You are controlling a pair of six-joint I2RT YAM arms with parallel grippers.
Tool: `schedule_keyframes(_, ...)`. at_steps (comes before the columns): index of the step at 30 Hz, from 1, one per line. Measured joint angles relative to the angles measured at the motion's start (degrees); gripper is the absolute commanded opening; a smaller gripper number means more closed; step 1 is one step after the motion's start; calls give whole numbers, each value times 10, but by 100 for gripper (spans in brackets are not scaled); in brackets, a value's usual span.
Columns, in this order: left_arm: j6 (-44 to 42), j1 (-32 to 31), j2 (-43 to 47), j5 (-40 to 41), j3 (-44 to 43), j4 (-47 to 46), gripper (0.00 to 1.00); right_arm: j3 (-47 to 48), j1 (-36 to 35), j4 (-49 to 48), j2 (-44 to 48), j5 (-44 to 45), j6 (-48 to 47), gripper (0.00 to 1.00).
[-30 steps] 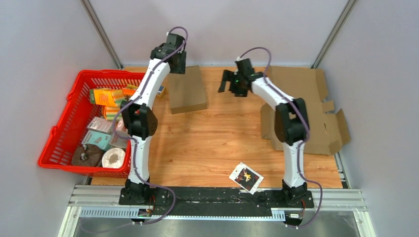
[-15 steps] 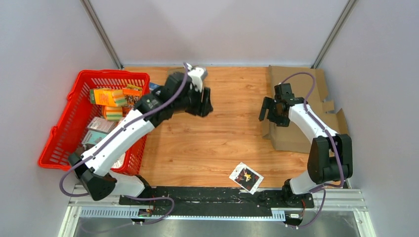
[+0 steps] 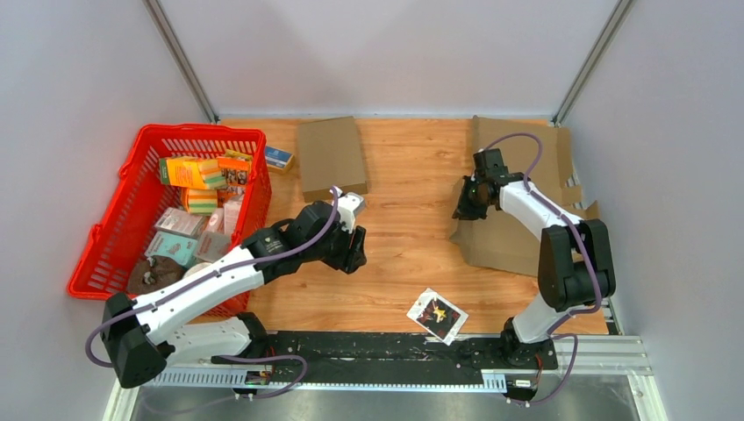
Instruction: Fold the paper box
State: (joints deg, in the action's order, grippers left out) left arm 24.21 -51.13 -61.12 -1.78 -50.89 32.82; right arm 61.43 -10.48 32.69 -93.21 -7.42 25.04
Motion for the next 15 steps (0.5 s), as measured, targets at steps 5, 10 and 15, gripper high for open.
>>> schedule_keyframes(5,14,0,-7,38,0,-44,64,57,-36,-2,1,-26,96,7)
schedule_keyframes(10,26,4,-42,80,-2,-66,67,132,-103,-36,-12,-37,205,6)
schedule_keyframes(15,30,29,-64,94,-12,-71,68,159,-151,-116,-63,-65,318,6)
